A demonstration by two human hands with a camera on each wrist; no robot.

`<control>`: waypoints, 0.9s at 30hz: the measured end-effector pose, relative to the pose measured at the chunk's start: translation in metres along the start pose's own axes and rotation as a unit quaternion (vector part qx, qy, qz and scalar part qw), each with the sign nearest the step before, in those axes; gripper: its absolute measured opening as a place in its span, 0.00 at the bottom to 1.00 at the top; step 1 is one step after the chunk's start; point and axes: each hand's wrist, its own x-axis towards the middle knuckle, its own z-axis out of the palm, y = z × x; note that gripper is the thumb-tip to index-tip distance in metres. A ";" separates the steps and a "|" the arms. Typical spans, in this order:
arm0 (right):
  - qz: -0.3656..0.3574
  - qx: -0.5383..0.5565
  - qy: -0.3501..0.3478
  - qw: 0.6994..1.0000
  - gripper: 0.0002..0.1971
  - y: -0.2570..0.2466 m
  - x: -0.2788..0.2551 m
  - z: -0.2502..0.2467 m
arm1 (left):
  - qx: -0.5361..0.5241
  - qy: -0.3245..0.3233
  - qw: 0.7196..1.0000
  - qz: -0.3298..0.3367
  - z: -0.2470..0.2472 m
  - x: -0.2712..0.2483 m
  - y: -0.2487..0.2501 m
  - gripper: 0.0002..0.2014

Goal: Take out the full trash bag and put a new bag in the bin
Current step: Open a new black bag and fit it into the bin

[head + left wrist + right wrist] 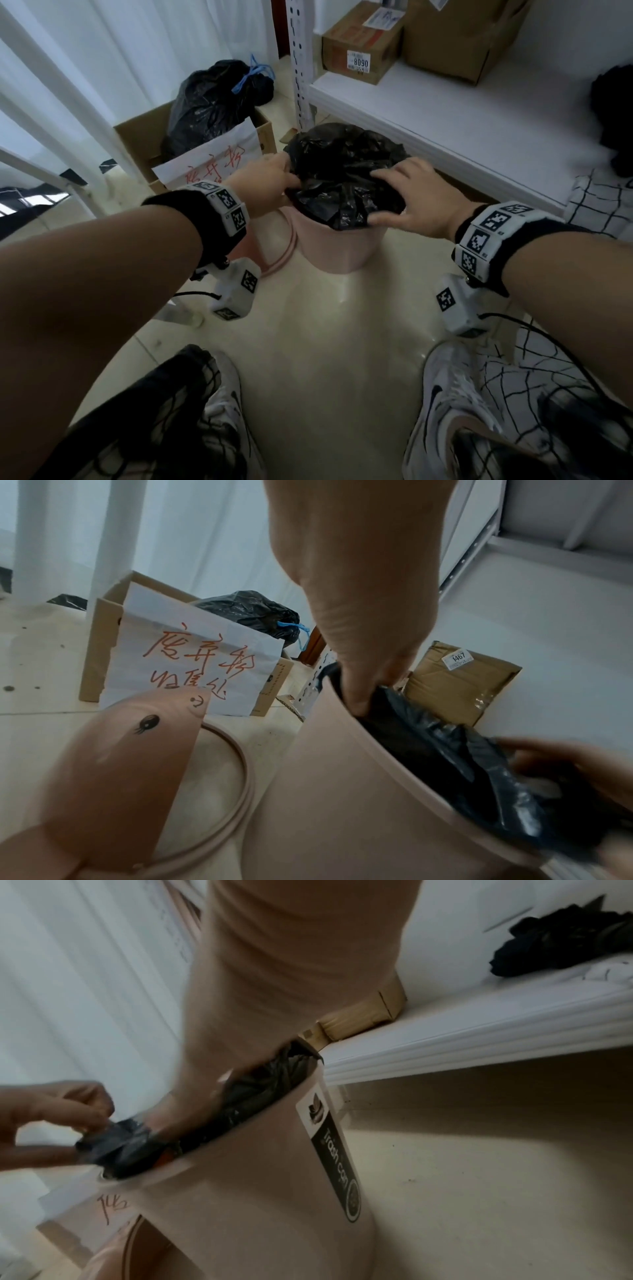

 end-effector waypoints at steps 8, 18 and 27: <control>-0.009 -0.158 0.008 0.987 0.14 -0.008 -0.003 -0.008 | -0.040 0.001 0.999 0.036 -0.004 -0.002 0.005 0.11; -0.068 0.088 0.000 0.994 0.21 -0.042 0.009 -0.007 | -0.048 0.048 0.991 0.116 -0.011 0.001 0.013 0.16; 0.027 0.052 -0.023 0.998 0.13 -0.026 0.012 -0.011 | -0.115 -0.010 0.993 -0.037 -0.012 -0.009 0.010 0.07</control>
